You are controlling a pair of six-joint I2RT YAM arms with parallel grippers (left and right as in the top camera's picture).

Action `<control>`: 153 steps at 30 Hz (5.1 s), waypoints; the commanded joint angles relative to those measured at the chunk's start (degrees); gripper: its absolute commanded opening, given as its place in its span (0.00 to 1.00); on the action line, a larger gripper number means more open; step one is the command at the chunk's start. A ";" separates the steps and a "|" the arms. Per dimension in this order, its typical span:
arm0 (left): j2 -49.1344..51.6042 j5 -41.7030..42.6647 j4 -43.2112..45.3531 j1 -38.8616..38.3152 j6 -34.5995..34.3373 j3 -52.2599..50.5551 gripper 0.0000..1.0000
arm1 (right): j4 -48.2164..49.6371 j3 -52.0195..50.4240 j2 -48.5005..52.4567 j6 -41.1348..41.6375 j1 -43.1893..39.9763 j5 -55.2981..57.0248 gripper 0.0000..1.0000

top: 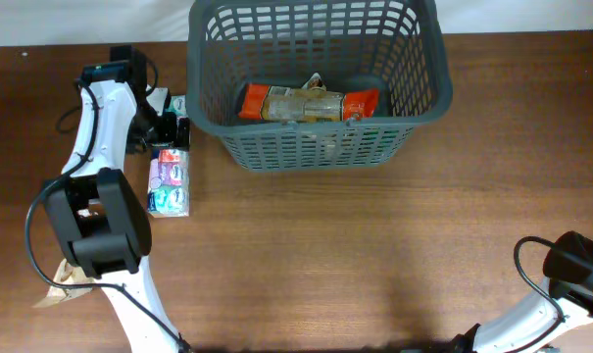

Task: Pack container
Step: 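Lower the left gripper onto the tissue pack and close it, then lift the tissue pack with the left gripper toward the basket, then lower the tissue pack into the basket and open the left gripper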

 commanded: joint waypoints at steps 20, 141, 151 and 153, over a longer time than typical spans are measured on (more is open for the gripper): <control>0.74 0.66 7.13 0.17 0.94 -13.03 0.99 | -0.33 -0.22 0.20 0.33 -0.15 -0.35 0.99; 13.14 24.39 -5.35 -22.71 23.17 45.94 0.13 | -0.33 -0.22 0.20 0.33 -0.15 -0.33 0.98; 14.67 24.39 -6.14 -22.71 23.15 45.90 0.34 | -0.33 -0.22 0.20 0.33 -0.15 -0.33 0.99; 14.67 24.39 -6.21 -22.71 23.15 45.88 0.43 | -0.33 -0.22 0.20 0.33 -0.15 -0.33 0.99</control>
